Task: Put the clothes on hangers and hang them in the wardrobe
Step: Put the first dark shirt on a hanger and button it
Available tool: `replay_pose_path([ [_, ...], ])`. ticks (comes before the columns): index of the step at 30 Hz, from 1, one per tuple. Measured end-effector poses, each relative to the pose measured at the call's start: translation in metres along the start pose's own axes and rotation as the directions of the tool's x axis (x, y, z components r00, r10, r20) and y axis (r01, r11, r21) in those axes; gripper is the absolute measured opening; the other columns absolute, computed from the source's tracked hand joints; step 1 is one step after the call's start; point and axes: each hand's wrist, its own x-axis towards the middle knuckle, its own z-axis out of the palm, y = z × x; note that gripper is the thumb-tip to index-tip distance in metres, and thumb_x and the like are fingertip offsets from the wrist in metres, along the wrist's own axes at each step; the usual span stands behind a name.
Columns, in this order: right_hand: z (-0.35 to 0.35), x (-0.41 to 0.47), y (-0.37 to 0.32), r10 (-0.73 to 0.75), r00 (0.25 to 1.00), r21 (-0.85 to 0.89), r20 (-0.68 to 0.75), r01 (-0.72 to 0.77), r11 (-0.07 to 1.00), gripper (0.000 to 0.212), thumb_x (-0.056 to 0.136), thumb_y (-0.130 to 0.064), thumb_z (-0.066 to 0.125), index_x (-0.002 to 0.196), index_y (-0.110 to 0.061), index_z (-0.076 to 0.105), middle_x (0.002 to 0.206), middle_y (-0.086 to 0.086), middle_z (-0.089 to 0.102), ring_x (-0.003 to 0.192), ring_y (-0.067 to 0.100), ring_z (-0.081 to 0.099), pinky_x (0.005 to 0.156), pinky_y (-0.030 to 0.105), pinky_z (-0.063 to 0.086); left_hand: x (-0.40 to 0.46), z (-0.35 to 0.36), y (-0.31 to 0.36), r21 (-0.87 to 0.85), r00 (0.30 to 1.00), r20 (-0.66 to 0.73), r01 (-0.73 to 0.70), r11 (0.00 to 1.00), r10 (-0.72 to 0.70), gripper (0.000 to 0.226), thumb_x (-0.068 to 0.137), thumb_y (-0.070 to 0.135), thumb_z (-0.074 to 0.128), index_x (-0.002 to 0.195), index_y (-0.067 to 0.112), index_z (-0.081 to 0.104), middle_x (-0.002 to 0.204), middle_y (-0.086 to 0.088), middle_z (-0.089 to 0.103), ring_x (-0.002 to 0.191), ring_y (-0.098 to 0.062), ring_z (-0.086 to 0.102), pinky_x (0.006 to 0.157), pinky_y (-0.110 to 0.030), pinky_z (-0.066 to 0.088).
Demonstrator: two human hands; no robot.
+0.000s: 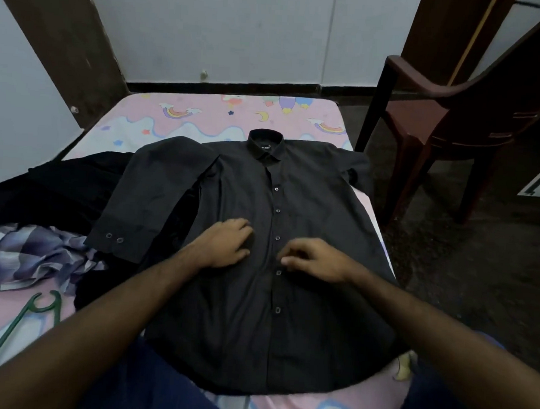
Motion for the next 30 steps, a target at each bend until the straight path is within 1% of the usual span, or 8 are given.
replay_pose_path([
  [3,-0.029,0.043,0.033,0.024,0.977,-0.144,-0.211,-0.055,0.988,0.022,0.095,-0.016,0.067,0.117,-0.017,0.070,0.115,0.000,0.066,0.110,0.014,0.062,0.101,0.030,0.046,0.049,0.007,-0.012,-0.095,0.992,-0.019,0.123,0.988,-0.125,0.062,0.097,0.041,0.055,0.150,0.015,0.036,0.162,-0.011,0.026,0.150,-0.026,0.025,0.121,-0.044,0.026],
  [6,-0.057,0.102,0.066,0.083,0.962,-0.331,-0.260,-0.170,0.928,0.042,0.092,-0.016,0.063,0.133,-0.014,0.058,0.137,0.008,0.054,0.128,0.029,0.051,0.110,0.041,0.039,0.102,0.012,-0.028,-0.116,0.976,-0.003,0.215,0.970,-0.216,0.065,0.101,0.041,0.046,0.156,0.012,0.025,0.167,-0.012,0.011,0.154,-0.029,0.010,0.124,-0.051,0.015],
  [9,-0.079,0.165,0.093,0.142,0.950,-0.420,-0.277,-0.253,0.872,0.059,0.097,-0.029,0.058,0.152,-0.019,0.040,0.160,0.003,0.035,0.147,0.026,0.032,0.119,0.044,0.031,0.154,0.023,-0.056,-0.167,0.954,-0.011,0.294,0.941,-0.300,0.067,0.104,0.047,0.035,0.160,0.015,0.016,0.169,-0.011,0.003,0.155,-0.029,0.003,0.124,-0.055,0.009],
  [13,-0.099,0.242,0.140,0.182,0.971,-0.633,-0.157,-0.240,0.736,0.068,0.101,-0.065,0.033,0.160,-0.034,0.020,0.170,-0.006,0.011,0.157,0.018,0.006,0.126,0.052,0.003,0.213,0.042,-0.113,-0.131,0.909,-0.063,0.402,0.906,-0.412,0.074,0.096,0.073,0.019,0.160,0.038,0.006,0.169,-0.001,-0.005,0.155,-0.033,-0.006,0.115,-0.070,-0.002],
  [16,-0.119,0.269,0.179,0.210,0.930,-0.644,-0.301,-0.361,0.675,0.079,0.094,-0.080,0.020,0.161,-0.038,0.017,0.171,-0.005,0.006,0.158,0.020,0.002,0.126,0.051,0.000,0.235,0.056,-0.164,-0.075,0.873,-0.153,0.456,0.887,-0.463,0.080,0.088,0.082,0.009,0.158,0.043,0.009,0.169,-0.002,0.001,0.154,-0.036,-0.001,0.115,-0.070,0.001],
  [21,-0.130,0.287,0.200,0.249,0.841,-0.596,-0.481,-0.522,0.610,0.077,0.096,-0.076,0.015,0.162,-0.035,0.016,0.171,0.004,0.012,0.157,0.030,0.004,0.126,0.048,-0.004,0.237,0.064,-0.215,-0.104,0.824,-0.218,0.513,0.852,-0.523,0.077,0.090,0.074,0.011,0.159,0.040,0.015,0.168,-0.008,0.012,0.154,-0.033,0.008,0.120,-0.060,0.000],
  [26,-0.118,0.264,0.177,0.314,0.838,-0.584,-0.446,-0.538,0.609,0.074,0.102,-0.065,0.016,0.164,-0.024,0.012,0.171,0.005,0.007,0.158,0.028,0.001,0.126,0.051,-0.003,0.218,0.058,-0.191,-0.125,0.817,-0.059,0.564,0.816,-0.573,0.067,0.105,0.053,0.022,0.161,0.023,0.003,0.167,-0.018,-0.001,0.155,-0.032,-0.002,0.123,-0.050,-0.004],
  [30,-0.068,0.205,0.128,0.314,0.880,-0.602,-0.357,-0.474,0.643,0.071,0.104,-0.060,0.016,0.164,-0.022,0.009,0.171,0.005,0.006,0.158,0.026,0.003,0.126,0.049,0.001,0.143,0.042,-0.129,-0.088,0.882,0.132,0.464,0.881,-0.452,0.074,0.105,0.056,0.020,0.161,0.014,-0.002,0.166,-0.020,-0.006,0.155,-0.032,-0.002,0.125,-0.047,0.005],
])
